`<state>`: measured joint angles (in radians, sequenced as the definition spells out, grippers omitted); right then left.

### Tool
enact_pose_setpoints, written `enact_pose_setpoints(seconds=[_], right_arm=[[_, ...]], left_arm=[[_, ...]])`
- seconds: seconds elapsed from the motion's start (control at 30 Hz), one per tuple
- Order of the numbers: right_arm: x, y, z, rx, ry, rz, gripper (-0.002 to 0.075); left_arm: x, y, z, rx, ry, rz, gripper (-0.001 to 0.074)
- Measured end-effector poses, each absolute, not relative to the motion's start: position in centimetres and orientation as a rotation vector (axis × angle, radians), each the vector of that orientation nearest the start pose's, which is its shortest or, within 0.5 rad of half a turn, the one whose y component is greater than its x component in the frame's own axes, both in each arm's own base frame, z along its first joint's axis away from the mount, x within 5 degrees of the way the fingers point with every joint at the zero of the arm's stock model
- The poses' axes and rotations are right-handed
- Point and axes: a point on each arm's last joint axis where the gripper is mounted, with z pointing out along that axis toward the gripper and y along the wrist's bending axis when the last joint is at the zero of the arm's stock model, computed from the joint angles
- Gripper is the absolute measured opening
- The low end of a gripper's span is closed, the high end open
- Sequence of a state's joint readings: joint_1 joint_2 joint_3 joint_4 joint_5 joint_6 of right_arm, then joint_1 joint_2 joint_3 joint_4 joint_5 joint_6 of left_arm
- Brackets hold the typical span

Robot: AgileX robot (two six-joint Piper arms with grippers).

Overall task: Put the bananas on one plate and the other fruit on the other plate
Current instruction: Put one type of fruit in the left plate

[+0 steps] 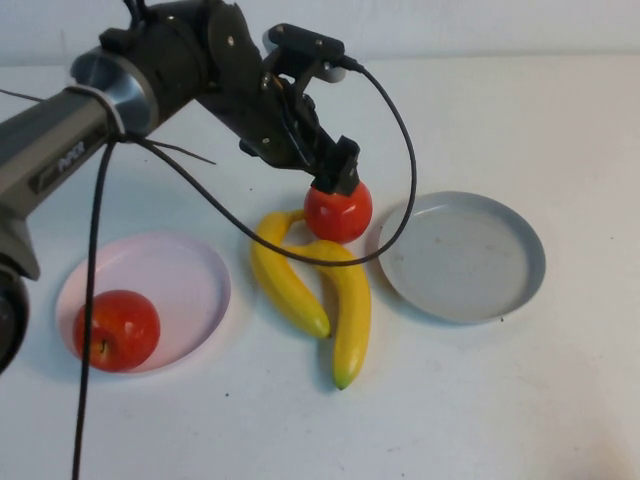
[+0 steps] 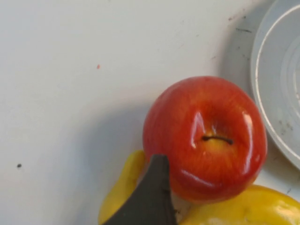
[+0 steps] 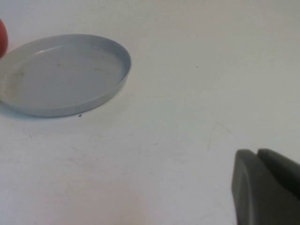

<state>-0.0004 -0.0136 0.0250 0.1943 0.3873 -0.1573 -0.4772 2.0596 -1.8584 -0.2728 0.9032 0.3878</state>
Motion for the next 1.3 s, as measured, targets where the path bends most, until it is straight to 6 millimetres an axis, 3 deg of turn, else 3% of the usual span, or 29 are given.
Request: enact_pose_setpoints(seconds=[0.3,0.5,0.87,1.1,1.3], right_arm=[[5.2,0.7,17.1,-0.028,1.875,0.084,-0.0017],[5.2,0.7,17.1,-0.028,1.875,0.084,-0.0017],[5.2,0.7,17.1,-0.028,1.875,0.084,-0.0017],[5.2,0.7,17.1,-0.028,1.875,0.084,-0.0017],[5.2,0.7,17.1,-0.028,1.875,0.084,-0.0017]], left_arm=[[41.4,-26.1,24.4,1.080,2.372,-0.329,0.0670],[42.4,-25.5,23.7,1.126,2.313,-0.164,0.0670],[42.5,-25.9,23.9,1.082,2.290,-0.216,0.0670],[43.0,-26.2,21.9,1.092,2.322,-0.213,0.0670],[43.1,-26.3,21.8,1.088,2.320,-0.218,0.0670]])
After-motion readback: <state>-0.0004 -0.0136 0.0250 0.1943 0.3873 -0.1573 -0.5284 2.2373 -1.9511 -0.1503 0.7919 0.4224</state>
